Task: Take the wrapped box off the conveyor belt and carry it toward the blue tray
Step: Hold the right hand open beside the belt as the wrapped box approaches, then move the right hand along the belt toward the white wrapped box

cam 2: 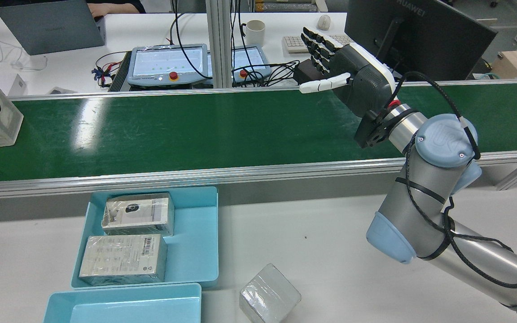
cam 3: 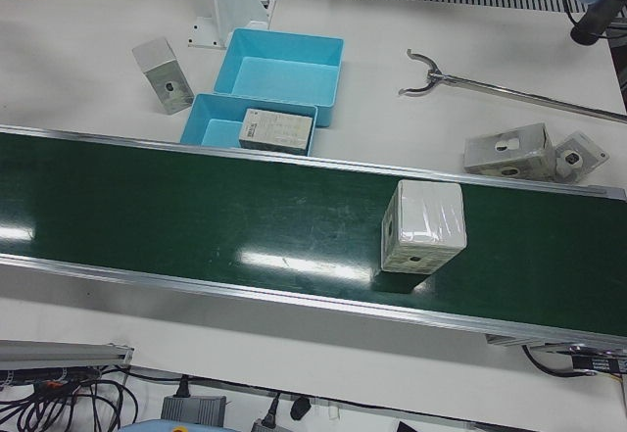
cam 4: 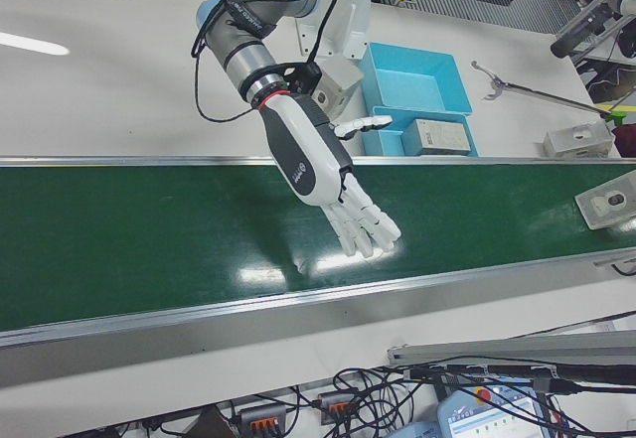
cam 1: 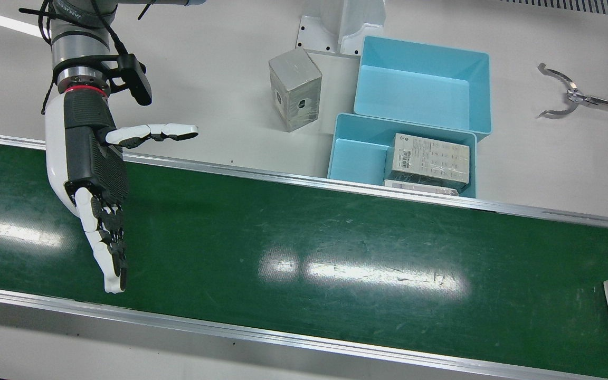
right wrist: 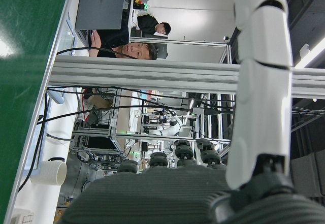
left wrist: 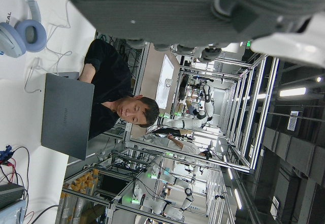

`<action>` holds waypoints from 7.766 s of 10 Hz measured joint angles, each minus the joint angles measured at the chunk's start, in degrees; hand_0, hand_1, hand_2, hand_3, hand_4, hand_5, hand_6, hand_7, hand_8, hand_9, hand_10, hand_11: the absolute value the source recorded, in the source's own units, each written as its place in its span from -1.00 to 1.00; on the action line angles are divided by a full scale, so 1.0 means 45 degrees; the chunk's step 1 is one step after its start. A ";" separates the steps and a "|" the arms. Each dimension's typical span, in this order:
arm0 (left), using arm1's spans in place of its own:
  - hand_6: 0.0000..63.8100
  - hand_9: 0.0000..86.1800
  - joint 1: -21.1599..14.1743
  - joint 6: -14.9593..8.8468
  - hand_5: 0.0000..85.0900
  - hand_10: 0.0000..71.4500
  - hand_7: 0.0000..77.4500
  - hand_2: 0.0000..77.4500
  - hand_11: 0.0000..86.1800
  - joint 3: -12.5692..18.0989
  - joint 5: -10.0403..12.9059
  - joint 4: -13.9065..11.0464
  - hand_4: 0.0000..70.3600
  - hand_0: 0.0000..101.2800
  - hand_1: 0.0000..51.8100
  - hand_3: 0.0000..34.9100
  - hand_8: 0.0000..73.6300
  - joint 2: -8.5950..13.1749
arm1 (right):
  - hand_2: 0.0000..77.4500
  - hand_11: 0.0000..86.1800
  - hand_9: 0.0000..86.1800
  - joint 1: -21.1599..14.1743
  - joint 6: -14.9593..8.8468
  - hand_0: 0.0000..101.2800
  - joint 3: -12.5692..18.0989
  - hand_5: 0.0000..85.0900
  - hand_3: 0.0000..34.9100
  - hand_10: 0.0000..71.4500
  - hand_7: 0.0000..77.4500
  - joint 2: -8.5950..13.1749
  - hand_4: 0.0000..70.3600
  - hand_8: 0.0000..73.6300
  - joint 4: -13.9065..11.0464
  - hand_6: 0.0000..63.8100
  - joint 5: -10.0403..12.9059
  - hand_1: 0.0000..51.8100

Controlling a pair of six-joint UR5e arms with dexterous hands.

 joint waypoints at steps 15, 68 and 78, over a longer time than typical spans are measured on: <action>-1.00 -1.00 0.0000 0.0000 -0.97 -1.00 -0.99 -0.99 -1.00 0.0000 0.0000 0.0000 -1.00 -1.00 -1.00 -1.00 -1.00 0.0000 | -0.70 -0.97 -0.96 -0.0654 -0.0037 -0.06 0.0135 -0.83 -0.62 -1.00 -0.99 0.0036 -0.95 -0.93 0.0014 -1.00 0.0006 -0.43; -1.00 -1.00 0.0000 0.0000 -0.97 -1.00 -1.00 -0.97 -1.00 0.0000 0.0000 0.0000 -1.00 -1.00 -1.00 -1.00 -1.00 0.0000 | -0.75 -0.97 -0.96 -0.0812 0.0032 -0.05 -0.1694 -0.78 -0.42 -1.00 -0.92 0.1384 -0.91 -0.96 -0.0564 -1.00 0.0267 -0.45; -1.00 -1.00 0.0000 0.0000 -0.97 -1.00 -1.00 -0.99 -1.00 0.0000 0.0000 0.0000 -1.00 -1.00 -1.00 -1.00 -1.00 0.0000 | -0.75 -0.97 -0.96 -0.1015 0.0003 -0.05 -0.2889 -0.78 -0.48 -1.00 -0.93 0.1824 -0.91 -0.96 0.0226 -1.00 0.0381 -0.41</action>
